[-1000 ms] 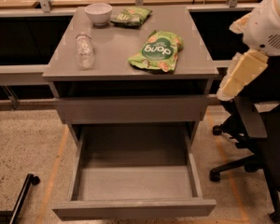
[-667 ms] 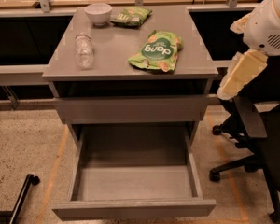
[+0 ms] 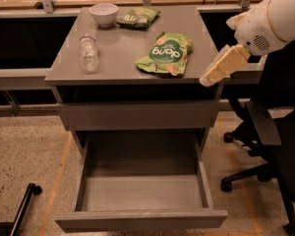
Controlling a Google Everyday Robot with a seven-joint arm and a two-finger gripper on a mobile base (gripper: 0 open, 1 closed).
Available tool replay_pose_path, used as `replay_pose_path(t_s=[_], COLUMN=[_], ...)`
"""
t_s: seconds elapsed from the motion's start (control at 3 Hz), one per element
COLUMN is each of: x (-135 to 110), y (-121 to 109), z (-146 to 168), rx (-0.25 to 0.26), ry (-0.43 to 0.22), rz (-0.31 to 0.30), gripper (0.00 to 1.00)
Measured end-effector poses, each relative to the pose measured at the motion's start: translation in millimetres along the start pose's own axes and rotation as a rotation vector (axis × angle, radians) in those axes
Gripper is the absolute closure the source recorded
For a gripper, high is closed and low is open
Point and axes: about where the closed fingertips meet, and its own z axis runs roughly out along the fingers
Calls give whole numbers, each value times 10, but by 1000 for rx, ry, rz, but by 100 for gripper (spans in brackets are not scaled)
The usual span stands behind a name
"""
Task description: Place green rice chip bag into middle drawer
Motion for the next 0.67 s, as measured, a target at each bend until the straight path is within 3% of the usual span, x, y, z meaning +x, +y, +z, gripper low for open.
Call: replay_pose_path(t_s=[0.33,0.67], x=[-178,-140], y=[-375,-410], z=[476,548], rx=[-9,-15], ry=[-126,-130], rz=[91,100], gripper=[0,0])
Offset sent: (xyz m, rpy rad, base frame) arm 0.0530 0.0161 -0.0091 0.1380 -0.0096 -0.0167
